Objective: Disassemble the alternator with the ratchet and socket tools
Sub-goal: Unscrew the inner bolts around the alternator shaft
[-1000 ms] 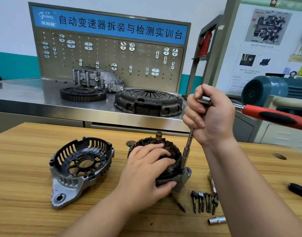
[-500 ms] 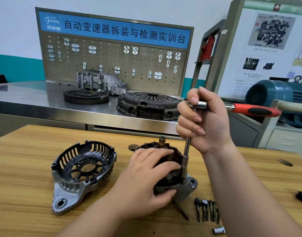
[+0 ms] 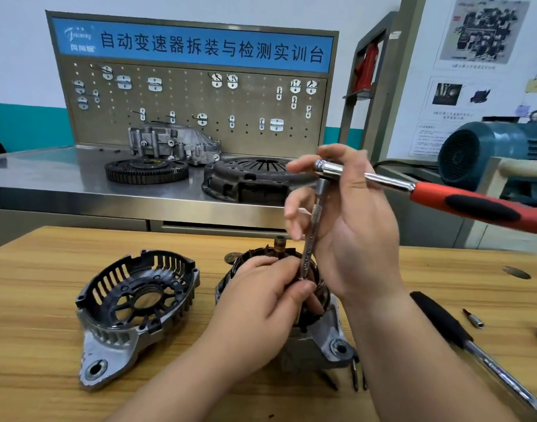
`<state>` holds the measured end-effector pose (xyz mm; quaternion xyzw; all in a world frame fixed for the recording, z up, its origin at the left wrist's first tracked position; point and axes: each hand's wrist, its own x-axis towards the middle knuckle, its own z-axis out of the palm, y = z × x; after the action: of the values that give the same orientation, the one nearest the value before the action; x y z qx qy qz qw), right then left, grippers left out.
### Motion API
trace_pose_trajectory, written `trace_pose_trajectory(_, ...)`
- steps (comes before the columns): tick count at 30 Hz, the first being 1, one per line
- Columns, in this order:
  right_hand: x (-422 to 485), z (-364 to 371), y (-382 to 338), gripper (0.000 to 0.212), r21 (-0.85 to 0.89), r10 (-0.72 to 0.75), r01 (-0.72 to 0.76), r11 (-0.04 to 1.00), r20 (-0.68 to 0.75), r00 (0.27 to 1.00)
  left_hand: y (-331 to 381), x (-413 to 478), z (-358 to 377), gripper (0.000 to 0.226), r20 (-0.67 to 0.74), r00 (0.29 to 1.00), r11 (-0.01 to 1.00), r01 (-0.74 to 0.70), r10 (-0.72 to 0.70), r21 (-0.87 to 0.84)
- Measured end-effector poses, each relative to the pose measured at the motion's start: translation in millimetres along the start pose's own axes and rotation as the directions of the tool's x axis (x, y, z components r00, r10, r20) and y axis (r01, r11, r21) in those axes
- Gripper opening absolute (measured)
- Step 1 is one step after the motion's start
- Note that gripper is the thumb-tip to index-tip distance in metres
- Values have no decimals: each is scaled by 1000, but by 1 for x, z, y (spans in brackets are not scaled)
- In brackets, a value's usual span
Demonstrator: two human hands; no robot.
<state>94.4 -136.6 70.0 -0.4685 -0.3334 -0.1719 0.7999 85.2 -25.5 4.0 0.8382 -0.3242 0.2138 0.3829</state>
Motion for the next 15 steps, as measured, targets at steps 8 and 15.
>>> trace_pose_trajectory(8,-11,2,-3,22,-671,-446,468,575,222,867,0,2,9,19,-77,995,996,59,-65,-71)
trace_pose_trajectory(15,-9,1,-10,42,-29,43,-42,999,48,998,-6,-1,-3,36,38,999,991,-2,7,-131)
